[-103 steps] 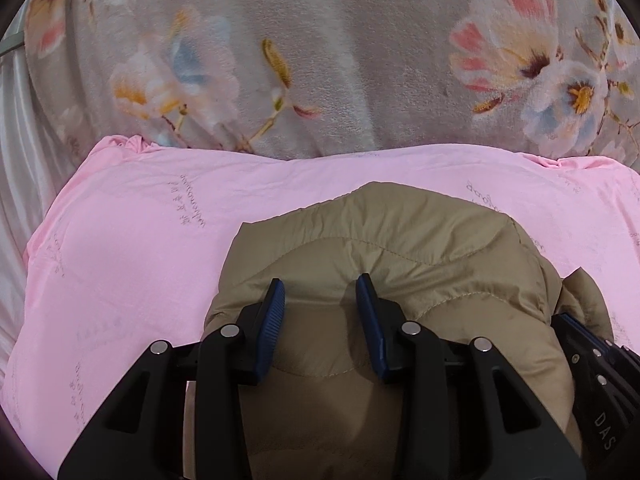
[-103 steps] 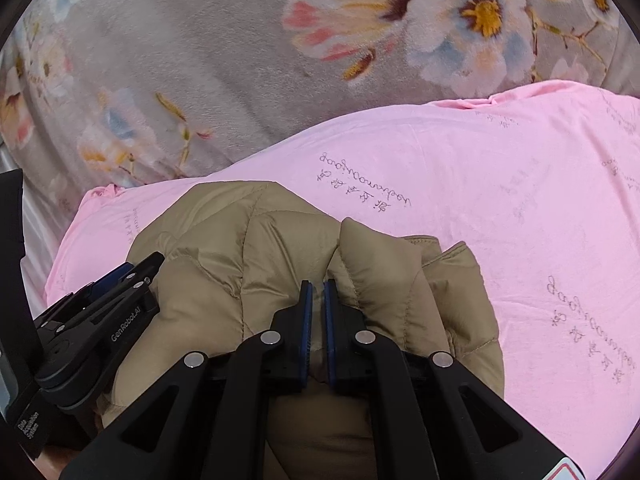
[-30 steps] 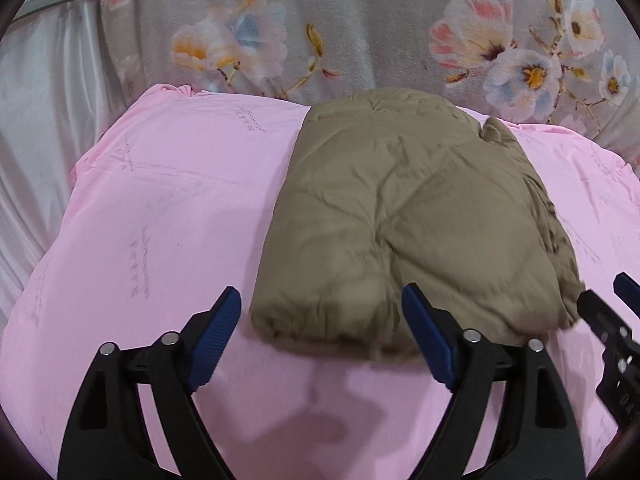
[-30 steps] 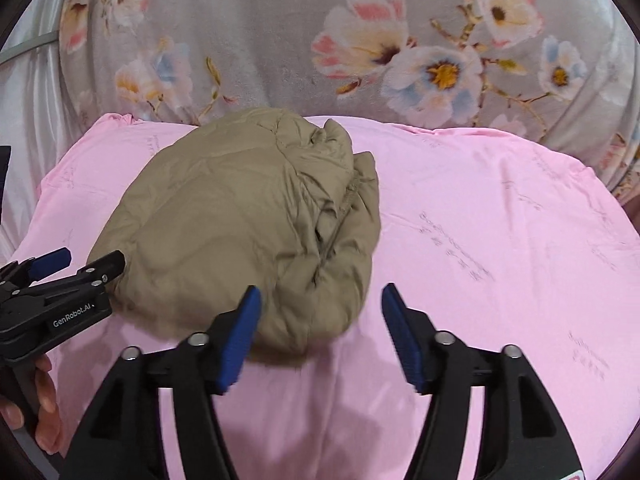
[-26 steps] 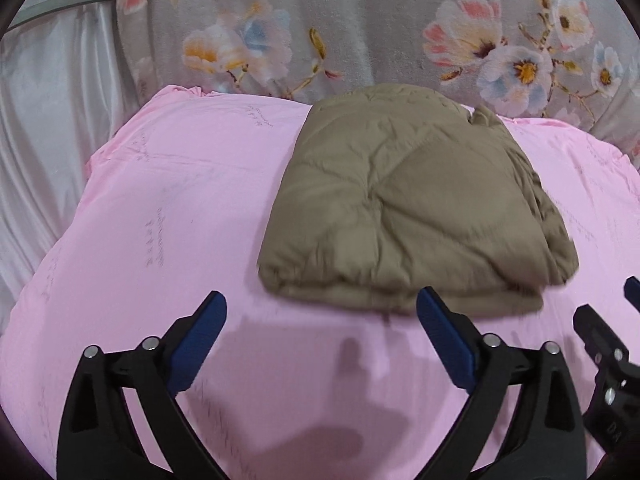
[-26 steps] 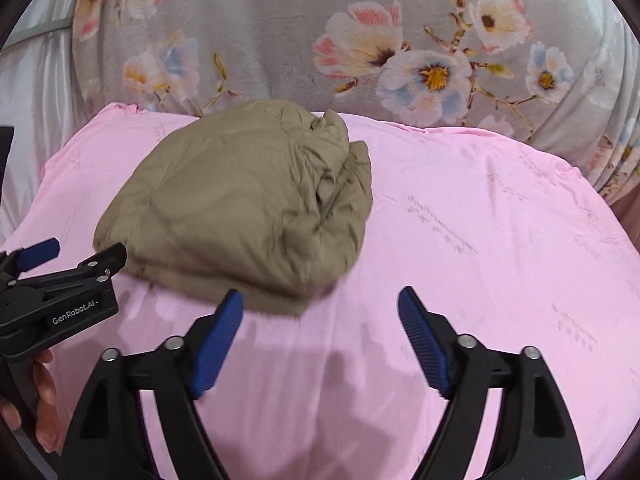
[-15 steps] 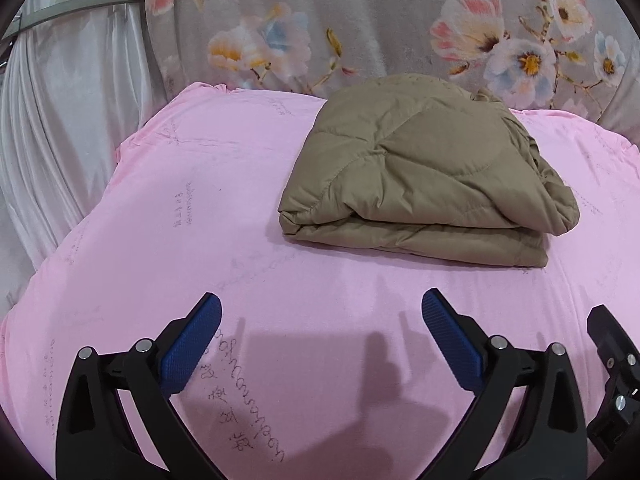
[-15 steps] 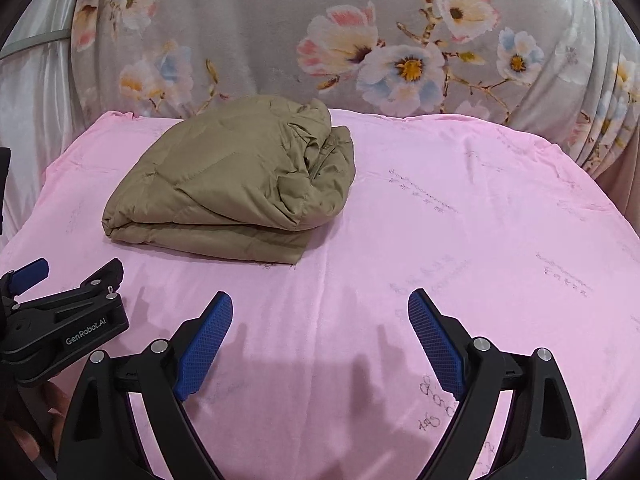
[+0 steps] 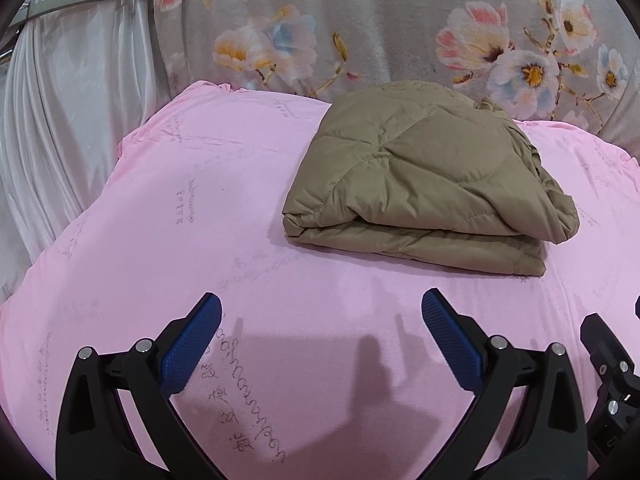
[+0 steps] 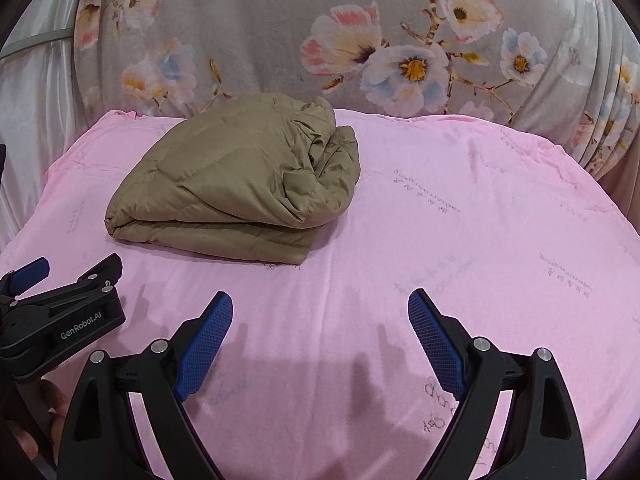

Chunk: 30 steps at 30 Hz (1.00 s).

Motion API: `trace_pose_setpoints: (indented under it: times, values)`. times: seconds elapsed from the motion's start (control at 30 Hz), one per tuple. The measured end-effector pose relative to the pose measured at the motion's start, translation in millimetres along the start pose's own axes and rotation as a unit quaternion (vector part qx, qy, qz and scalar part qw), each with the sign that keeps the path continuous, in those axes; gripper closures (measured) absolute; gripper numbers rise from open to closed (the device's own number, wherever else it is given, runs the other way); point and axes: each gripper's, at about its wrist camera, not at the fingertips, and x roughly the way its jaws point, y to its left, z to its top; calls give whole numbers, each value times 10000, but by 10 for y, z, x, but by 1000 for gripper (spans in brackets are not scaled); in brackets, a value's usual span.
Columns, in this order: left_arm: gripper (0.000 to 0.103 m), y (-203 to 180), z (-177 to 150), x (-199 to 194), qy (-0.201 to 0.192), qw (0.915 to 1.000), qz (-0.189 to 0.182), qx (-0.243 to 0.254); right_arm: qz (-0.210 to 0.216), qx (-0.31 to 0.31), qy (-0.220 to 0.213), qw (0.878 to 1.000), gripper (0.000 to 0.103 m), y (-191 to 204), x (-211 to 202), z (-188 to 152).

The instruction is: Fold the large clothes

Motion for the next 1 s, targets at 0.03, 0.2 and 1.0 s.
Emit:
trace_pose_setpoints:
  times: [0.03,0.2,1.0]
  values:
    - [5,-2,-1,-3,-6,10000,5,0,-4,0,-13,10000,16,1,-6,-2]
    - [5,-4,9,-8,-35,10000,13,21,-2,-15,-40,10000,16,8,-17,-2]
    - [5,-1,37,-51,-134,9999,56,70,9,-37,-60,10000,16,21,-43,2]
